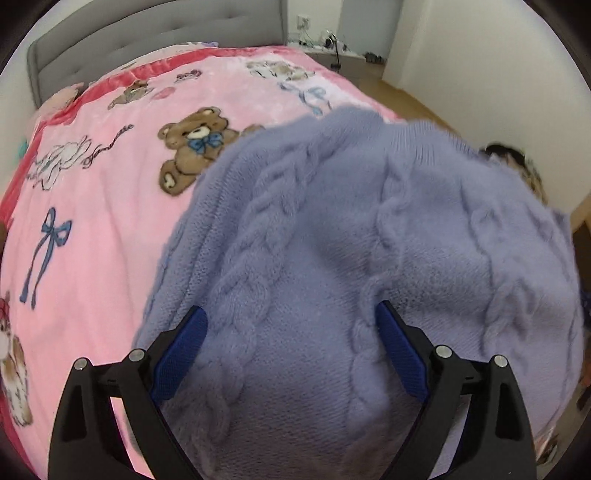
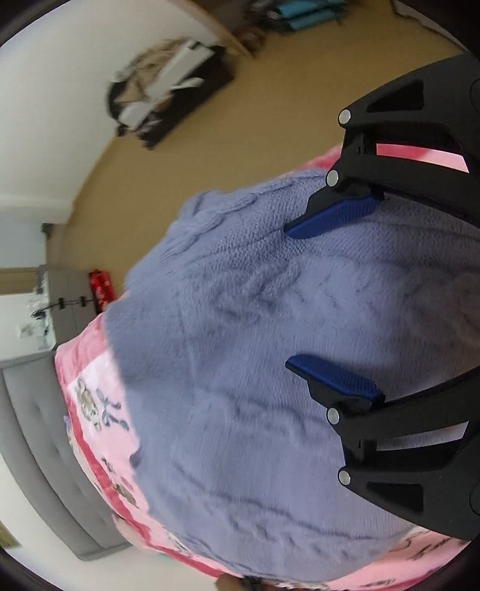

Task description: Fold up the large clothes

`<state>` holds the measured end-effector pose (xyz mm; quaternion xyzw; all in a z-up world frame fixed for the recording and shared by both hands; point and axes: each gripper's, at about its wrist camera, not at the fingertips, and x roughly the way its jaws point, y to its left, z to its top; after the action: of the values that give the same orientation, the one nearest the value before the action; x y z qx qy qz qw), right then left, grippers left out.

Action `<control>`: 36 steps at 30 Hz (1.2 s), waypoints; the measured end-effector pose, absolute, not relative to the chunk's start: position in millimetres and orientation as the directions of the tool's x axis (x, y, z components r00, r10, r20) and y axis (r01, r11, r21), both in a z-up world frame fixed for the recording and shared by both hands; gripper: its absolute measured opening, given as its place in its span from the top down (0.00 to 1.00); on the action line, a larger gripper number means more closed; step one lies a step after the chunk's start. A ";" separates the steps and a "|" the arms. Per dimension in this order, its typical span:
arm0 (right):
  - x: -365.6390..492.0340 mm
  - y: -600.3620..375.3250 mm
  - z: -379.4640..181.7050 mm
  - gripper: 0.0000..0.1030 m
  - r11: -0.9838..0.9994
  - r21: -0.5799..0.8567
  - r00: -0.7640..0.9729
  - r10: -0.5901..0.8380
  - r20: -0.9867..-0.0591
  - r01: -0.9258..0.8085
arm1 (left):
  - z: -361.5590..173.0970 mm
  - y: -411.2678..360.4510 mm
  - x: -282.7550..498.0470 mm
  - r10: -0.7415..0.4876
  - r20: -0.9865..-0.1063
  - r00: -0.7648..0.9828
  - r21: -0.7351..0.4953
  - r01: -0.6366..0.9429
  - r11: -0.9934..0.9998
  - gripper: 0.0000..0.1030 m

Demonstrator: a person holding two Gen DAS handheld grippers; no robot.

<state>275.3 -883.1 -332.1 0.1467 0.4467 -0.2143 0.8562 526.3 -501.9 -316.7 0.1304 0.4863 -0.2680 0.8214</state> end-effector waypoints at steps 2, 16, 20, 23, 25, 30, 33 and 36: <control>283.3 -881.7 -341.4 0.39 0.871 0.017 0.474 -0.251 -0.844 0.491 | -320.9 -506.0 522.5 -0.291 -0.873 0.391 -0.013 0.579 0.815 0.10; 264.5 -843.7 -277.0 0.19 0.828 0.005 0.512 -0.342 -0.788 0.561 | -267.1 -504.5 477.0 -0.327 -0.806 0.493 0.009 0.562 0.827 0.05; 247.9 -820.5 -241.5 0.08 0.812 0.000 0.514 -0.369 -0.774 0.584 | -234.0 -502.4 444.5 -0.341 -0.765 0.546 0.026 0.555 0.831 0.05; 229.4 -795.0 -211.3 0.08 0.791 -0.005 0.519 -0.406 -0.752 0.612 | -201.6 -497.6 413.0 -0.363 -0.746 0.559 0.010 0.554 0.833 0.05; 216.4 -778.4 -191.3 0.08 0.794 0.006 0.539 -0.407 -0.738 0.608 | -187.8 -494.6 398.1 -0.383 -0.749 0.540 -0.023 0.557 0.830 0.05; 183.5 -747.9 -156.8 0.08 0.797 0.083 0.605 -0.382 -0.698 0.598 | -145.6 -480.1 348.7 -0.410 -0.696 0.590 -0.031 0.545 0.838 0.05; 162.9 -735.1 -140.1 0.08 0.761 0.107 0.608 -0.417 -0.676 0.640 | -125.8 -476.4 326.8 -0.424 -0.702 0.572 -0.060 0.546 0.836 0.05; 142.5 -723.9 -129.7 0.08 0.741 0.113 0.606 -0.441 -0.662 0.662 | -110.5 -472.6 303.3 -0.438 -0.698 0.567 -0.059 0.564 0.824 0.05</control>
<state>142.5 -723.9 -129.7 0.1761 0.3135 -0.3140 0.8787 303.3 -472.6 -110.5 0.0852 0.3687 -0.2842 0.8809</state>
